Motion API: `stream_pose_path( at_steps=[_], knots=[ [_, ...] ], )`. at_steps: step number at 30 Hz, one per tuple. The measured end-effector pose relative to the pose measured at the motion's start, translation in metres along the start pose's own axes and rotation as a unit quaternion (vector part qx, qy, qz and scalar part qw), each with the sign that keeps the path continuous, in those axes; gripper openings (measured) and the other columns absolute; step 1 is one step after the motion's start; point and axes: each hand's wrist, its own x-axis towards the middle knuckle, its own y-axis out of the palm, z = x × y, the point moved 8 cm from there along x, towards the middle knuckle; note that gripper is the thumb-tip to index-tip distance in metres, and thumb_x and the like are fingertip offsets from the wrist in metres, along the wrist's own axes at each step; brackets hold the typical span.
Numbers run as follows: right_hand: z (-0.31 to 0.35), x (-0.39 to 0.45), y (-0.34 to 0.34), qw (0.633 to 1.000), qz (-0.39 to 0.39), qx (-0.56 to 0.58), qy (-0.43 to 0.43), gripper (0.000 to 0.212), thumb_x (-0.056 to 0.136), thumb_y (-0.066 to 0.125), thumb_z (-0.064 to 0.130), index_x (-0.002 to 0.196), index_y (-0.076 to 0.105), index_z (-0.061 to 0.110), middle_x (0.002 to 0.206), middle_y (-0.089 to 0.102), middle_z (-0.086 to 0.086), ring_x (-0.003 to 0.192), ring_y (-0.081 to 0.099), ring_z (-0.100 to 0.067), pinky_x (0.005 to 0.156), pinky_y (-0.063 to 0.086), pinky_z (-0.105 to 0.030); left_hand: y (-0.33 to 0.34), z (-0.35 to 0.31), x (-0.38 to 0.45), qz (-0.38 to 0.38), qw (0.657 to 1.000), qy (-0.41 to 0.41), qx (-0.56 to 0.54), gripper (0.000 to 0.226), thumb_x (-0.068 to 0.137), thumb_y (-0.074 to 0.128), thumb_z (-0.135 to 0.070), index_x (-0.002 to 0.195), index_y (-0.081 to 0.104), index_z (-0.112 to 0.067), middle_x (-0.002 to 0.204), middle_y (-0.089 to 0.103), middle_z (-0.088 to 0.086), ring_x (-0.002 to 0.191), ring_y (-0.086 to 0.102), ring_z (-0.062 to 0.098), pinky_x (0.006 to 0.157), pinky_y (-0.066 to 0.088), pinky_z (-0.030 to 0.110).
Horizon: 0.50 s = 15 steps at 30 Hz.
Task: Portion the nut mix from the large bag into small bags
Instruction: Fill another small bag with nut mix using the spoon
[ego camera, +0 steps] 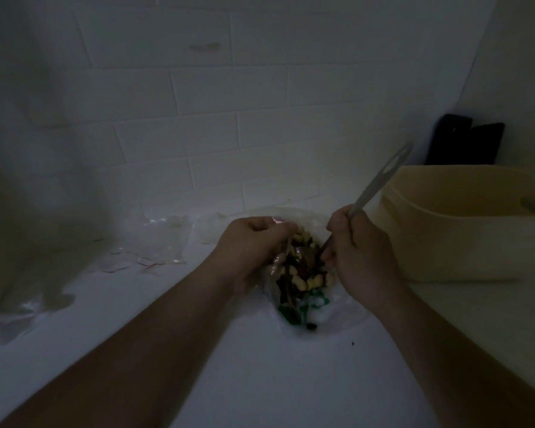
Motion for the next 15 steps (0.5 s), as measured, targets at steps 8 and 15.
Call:
stream_pose_path(
  at_steps=[8,15],
  knots=[
    [-0.012,0.009,-0.026,0.991,-0.091,0.094,0.029,0.028,0.111,0.037,0.027,0.088,0.052,0.022,0.058,0.065,-0.007,0.051,0.063,-0.010,0.061,0.055,-0.036,-0.018,-0.012,0.010,-0.048,0.991,0.081,0.100,0.025,0.082,0.086,-0.033,0.101,0.081,-0.018,0.085,0.079,-0.001,0.078,0.074,0.013,0.074,0.062,0.029],
    [0.006,0.007,-0.050,0.983,-0.143,0.099,-0.052,0.027,0.111,0.040,0.027,0.085,0.051,0.030,0.059,0.064,-0.003,0.051,0.062,-0.008,0.054,0.050,-0.019,-0.009,-0.025,-0.003,-0.043,0.934,0.179,0.306,0.069,0.071,0.090,-0.052,0.134,0.068,-0.035,0.103,0.069,-0.030,0.095,0.065,-0.016,0.091,0.053,0.012]
  ],
)
